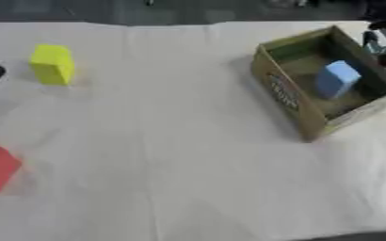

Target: Pick up the objects with one hand, pass them to the other hand, and then place them into the box on the other side of the table.

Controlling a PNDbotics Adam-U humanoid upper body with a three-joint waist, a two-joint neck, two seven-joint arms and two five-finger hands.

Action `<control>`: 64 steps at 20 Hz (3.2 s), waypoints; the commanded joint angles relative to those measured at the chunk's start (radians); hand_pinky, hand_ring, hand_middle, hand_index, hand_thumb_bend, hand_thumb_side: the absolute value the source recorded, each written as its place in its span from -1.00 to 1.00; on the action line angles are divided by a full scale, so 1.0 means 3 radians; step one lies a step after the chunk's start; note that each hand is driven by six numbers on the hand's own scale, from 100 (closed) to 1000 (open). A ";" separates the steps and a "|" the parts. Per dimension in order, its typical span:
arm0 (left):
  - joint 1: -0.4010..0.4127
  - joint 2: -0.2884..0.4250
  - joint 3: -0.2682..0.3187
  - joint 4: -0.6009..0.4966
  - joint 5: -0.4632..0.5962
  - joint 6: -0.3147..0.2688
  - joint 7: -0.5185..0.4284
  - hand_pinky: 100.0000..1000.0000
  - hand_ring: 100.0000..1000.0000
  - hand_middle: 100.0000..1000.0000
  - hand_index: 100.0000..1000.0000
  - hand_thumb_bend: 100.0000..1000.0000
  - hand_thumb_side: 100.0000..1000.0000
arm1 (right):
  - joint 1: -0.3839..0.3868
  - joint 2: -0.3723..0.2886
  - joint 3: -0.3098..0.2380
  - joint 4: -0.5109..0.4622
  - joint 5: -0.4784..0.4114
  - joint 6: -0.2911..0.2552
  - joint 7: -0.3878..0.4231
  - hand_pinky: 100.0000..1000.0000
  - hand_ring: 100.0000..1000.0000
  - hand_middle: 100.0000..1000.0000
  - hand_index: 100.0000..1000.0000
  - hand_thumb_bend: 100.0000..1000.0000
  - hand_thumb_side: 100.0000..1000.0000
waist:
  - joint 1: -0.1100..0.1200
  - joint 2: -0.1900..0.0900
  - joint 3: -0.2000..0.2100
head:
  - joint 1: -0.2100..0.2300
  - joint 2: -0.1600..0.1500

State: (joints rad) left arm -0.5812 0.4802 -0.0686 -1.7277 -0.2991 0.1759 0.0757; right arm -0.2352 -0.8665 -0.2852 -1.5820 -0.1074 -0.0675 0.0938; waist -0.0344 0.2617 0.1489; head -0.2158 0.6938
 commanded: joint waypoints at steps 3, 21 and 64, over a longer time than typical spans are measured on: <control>-0.0060 0.0251 0.0075 -0.0040 0.0020 0.0055 0.0022 0.32 0.45 0.12 0.57 0.43 -0.57 | 0.0048 -0.0084 -0.0072 -0.0231 -0.0673 0.0140 -0.0080 1.00 0.70 0.64 0.83 -1.00 0.09 | 0.0052 -0.0061 -0.0001 | 0.0229 -0.0011; -0.0243 0.1253 -0.0383 0.0099 0.0418 0.0784 -0.1272 0.55 0.62 0.31 0.67 0.72 -0.59 | 0.0188 -0.0043 -0.0189 -0.0638 -0.0978 0.0252 -0.0380 1.00 0.66 0.60 0.78 -1.00 0.14 | 0.0137 -0.0076 0.0016 | 0.0480 0.0008; -0.0487 0.1547 -0.1489 0.0397 0.0461 0.1930 -0.1692 0.59 0.49 0.18 0.52 1.00 -0.18 | 0.0269 0.0014 -0.0074 -0.0652 -0.0719 0.0341 -0.0252 1.00 0.64 0.58 0.76 -1.00 0.20 | 0.0254 -0.0088 0.0025 | 0.0660 0.0005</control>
State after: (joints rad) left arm -0.7146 0.9157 -0.5218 -1.6016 -0.1628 0.7431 -0.4202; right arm -0.1488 -0.8397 -0.3008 -1.7630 -0.3291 0.0354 0.0175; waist 0.0302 0.2609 0.1555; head -0.0202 0.6939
